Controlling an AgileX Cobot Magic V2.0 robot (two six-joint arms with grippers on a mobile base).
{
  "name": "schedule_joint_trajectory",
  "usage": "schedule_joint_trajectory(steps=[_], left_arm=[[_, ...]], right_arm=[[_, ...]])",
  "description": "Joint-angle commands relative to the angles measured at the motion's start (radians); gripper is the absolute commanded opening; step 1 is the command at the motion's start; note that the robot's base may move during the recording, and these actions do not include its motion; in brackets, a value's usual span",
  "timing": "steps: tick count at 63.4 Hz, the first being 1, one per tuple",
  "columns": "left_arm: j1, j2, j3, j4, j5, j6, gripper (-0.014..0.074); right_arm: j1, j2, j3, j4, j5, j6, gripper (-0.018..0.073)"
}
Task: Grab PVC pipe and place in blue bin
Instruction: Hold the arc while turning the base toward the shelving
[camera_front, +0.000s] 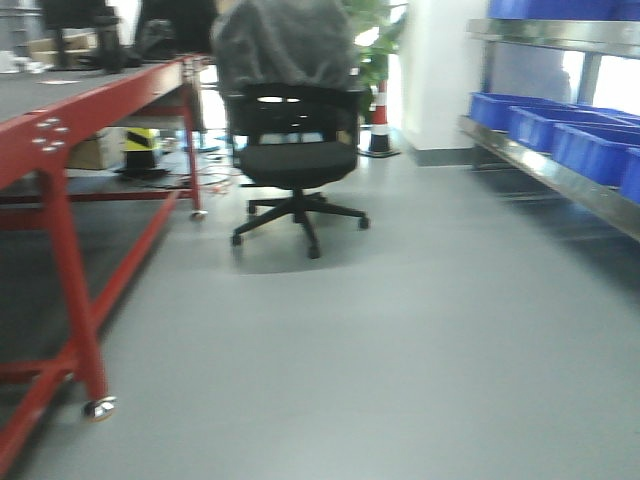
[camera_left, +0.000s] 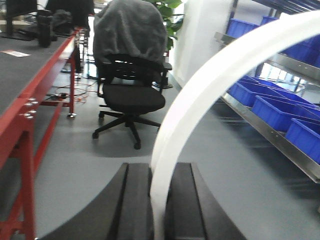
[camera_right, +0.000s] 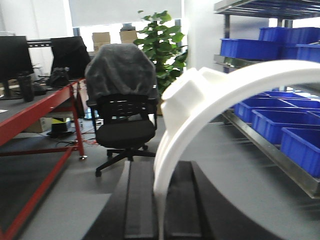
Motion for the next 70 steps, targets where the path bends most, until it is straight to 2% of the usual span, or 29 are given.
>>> schedule_joint_trajectory(steps=[1,70], left_arm=[[-0.001,-0.006,-0.001,0.001,-0.033,0.000,-0.0111],[-0.001,-0.006,-0.001,0.001,-0.035,0.000,-0.0111]], right_arm=[[0.000,-0.003,0.004,-0.006,-0.028,-0.003,-0.0169],[0.000,-0.003,0.004,-0.006,-0.028,-0.003,-0.0169]])
